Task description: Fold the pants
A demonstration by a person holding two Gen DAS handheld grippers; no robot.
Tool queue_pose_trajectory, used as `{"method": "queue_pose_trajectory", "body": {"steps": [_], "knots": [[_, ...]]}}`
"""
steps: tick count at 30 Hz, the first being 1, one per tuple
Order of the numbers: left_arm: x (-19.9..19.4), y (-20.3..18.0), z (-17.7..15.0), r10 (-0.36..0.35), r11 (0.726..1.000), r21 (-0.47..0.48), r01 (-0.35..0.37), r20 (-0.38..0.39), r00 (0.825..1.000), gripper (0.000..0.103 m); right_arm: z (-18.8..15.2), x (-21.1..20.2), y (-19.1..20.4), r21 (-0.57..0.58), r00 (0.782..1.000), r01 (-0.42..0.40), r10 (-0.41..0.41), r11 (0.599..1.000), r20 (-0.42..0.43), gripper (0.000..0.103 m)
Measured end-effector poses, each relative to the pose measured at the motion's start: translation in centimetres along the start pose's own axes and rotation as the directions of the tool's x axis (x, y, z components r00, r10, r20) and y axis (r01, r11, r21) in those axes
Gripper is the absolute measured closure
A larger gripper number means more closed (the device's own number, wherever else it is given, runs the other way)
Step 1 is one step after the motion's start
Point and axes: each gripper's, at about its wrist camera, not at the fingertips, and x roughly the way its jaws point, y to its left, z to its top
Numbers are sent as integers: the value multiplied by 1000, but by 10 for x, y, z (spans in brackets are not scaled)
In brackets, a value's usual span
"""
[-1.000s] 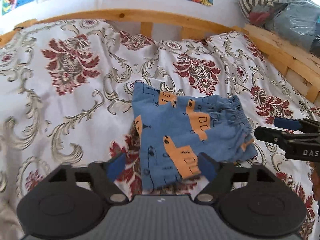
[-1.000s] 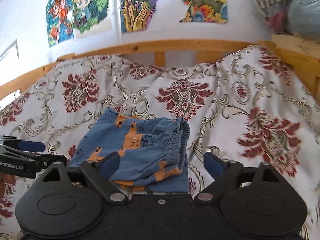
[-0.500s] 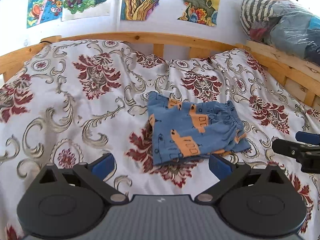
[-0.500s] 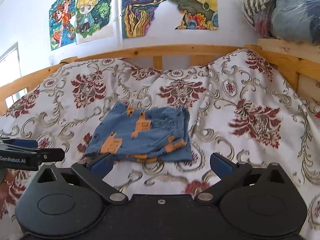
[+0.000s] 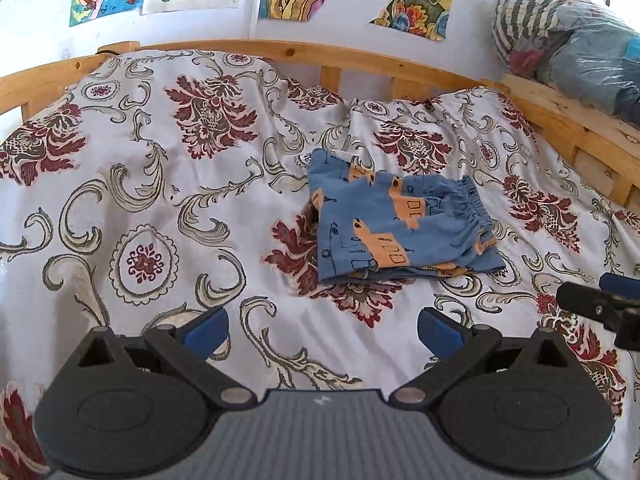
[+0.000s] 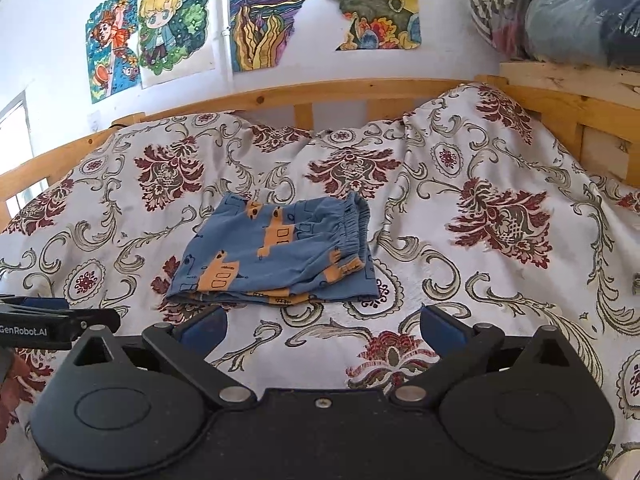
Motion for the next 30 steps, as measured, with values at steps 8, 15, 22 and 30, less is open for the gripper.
{"method": "queue_pose_trajectory", "body": {"steps": [8,15,22,30], "knots": [[0,0,-1,4,1000,-2,-4,-5,1000,0,-2,1,-2,12,1000,3,-3,1000,-5,1],[2,0,-3,5,1000,-12,-6,-22,1000,0,-5,1,-4,15,1000,4,-4,1000,-9,1],[1,0,-4,12,1000,-9,-12,-25,1000,0,-5,1,-5,17,1000,1,0,1000,-9,1],[-1,-8,-5,66,997,46,-65,-26,997,0,-10,2,-5,32,1000,-2,3,999,-15,1]]}}
